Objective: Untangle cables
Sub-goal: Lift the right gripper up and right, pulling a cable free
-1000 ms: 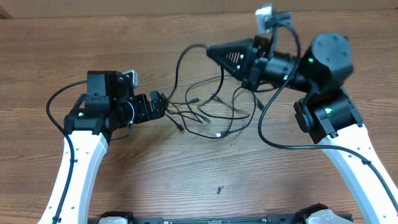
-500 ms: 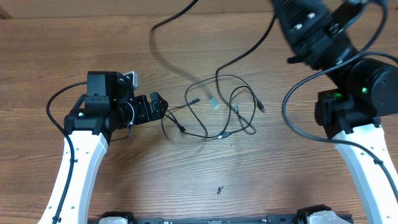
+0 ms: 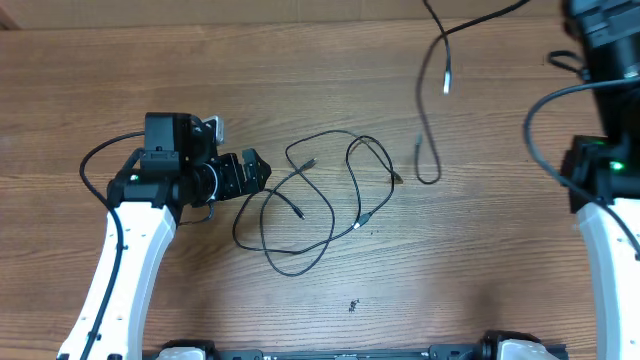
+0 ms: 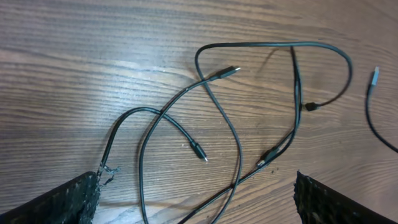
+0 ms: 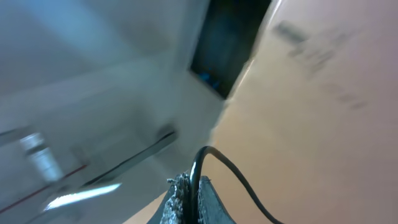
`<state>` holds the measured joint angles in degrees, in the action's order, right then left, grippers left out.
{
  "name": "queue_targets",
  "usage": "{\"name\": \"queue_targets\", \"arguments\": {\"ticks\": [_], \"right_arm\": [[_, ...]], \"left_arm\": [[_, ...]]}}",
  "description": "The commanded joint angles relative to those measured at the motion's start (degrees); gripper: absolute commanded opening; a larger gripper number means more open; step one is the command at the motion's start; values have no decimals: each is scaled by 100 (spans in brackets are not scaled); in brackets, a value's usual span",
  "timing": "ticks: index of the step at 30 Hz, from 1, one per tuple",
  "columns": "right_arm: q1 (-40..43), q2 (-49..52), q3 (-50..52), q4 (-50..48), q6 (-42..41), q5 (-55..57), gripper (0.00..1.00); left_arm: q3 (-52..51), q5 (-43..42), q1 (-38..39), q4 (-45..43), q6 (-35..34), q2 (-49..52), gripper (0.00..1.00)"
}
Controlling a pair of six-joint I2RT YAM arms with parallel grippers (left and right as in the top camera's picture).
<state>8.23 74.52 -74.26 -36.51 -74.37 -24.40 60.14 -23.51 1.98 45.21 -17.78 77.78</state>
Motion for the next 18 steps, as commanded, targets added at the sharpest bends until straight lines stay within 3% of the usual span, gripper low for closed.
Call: {"name": "queue_targets", "arguments": {"ticks": [1,7,18], "right_arm": [[542,-79,-83,472,-13,28,4],[1281,-42,-81,1814,505,-269,4],[1296,72,-81,1746,531,-1209,4]], "left_arm": [[33,11,-7,-17,107,116,100],[33,15,-9,-2,109,131,99],[33,15,-9,-4,109,131,99]]}}
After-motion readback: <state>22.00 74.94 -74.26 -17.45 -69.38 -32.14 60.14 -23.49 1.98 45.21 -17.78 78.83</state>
